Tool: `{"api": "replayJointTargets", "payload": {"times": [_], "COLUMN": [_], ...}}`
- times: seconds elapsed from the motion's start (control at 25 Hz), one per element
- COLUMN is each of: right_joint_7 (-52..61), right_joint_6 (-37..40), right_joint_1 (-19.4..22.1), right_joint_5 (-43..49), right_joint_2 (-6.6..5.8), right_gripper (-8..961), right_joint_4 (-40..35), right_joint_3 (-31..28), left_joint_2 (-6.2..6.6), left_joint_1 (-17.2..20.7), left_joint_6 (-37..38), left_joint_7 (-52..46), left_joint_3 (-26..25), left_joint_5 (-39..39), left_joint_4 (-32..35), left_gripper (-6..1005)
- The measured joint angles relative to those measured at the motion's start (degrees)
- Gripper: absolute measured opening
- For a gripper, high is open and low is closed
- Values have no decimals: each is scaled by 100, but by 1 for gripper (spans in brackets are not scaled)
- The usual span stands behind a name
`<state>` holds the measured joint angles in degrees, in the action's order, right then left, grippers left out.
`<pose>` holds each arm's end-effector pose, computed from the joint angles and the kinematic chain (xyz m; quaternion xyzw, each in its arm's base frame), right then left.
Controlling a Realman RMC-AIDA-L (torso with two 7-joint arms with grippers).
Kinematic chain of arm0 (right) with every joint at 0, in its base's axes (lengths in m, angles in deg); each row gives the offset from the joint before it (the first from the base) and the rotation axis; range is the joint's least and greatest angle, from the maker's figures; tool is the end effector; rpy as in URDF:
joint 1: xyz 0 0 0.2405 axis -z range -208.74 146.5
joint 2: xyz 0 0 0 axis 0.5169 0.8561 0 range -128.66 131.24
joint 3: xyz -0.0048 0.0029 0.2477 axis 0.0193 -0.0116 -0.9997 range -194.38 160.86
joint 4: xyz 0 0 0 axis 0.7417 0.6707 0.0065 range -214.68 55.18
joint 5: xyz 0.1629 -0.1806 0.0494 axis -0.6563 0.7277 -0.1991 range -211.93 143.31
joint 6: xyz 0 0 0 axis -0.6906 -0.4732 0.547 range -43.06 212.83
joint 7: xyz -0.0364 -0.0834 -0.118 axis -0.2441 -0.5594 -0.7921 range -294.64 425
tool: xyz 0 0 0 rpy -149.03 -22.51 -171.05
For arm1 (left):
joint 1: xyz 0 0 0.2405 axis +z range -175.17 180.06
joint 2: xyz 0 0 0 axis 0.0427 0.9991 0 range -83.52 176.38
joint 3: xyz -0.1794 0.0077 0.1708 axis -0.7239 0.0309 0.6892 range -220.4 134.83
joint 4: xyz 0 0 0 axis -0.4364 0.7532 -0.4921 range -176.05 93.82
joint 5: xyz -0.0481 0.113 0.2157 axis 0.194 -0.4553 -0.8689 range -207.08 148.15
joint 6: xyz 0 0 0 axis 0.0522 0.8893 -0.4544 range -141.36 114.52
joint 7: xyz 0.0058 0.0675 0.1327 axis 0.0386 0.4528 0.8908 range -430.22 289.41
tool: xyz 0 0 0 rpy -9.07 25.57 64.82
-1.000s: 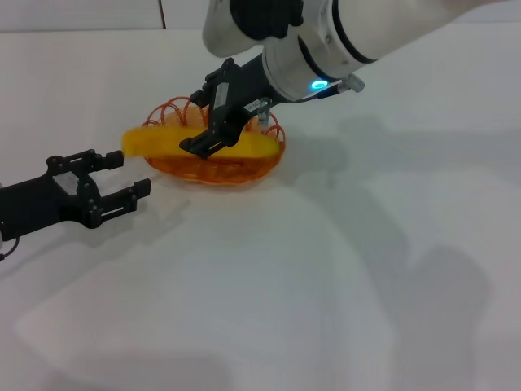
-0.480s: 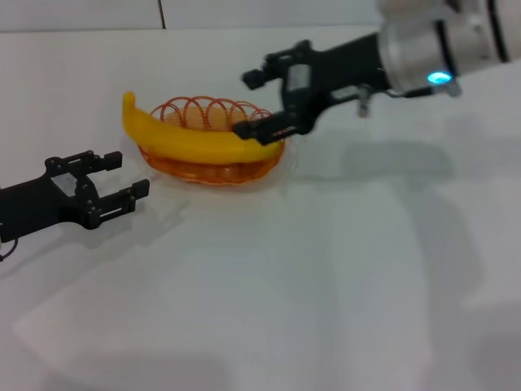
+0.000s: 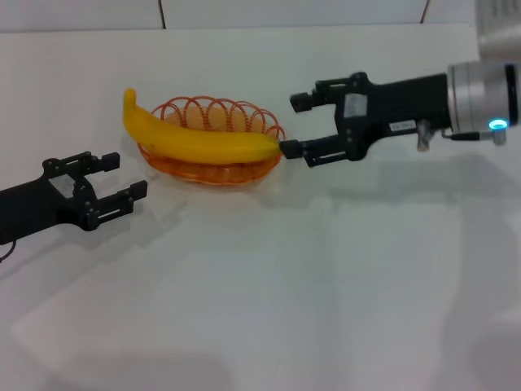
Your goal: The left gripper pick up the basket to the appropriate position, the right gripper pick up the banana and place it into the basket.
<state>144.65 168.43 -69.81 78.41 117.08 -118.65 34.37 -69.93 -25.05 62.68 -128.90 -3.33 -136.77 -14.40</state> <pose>0.2212 0.4085 0.0005 -0.9724 0.1076 0.1715 0.1158 -0.3311 0.3565 -0.0076 -0.9291 -0.1703 -0.2034 0.2578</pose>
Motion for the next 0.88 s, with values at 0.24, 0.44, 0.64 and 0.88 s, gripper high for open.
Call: {"api": "replayJointTargets", "payload": {"times": [0.24, 0.44, 0.64, 0.88], "right_joint_7": [-372, -475, -483, -682], "right_joint_6": [-38, -278, -326, -318], "right_joint_1": [209, 365, 525, 699], "right_joint_5": [5, 11, 23, 7], "right_joint_2": [-39, -42, -47, -49], "right_gripper": [790, 789, 789, 788], "right_joint_4": [423, 583, 607, 677], "right_joint_3": [-365, -417, -455, -693], "left_joint_2": [-4, -2, 0, 0], "left_joint_1": [-14, 0, 0, -1], "left_joint_6": [28, 49, 52, 52], "left_joint_7": [67, 212, 265, 276], "left_joint_3": [-27, -37, -44, -44], "left_joint_5": [22, 142, 156, 158], "left_joint_4": [-5, -104, -134, -139], "left_gripper": [668, 668, 668, 668]}}
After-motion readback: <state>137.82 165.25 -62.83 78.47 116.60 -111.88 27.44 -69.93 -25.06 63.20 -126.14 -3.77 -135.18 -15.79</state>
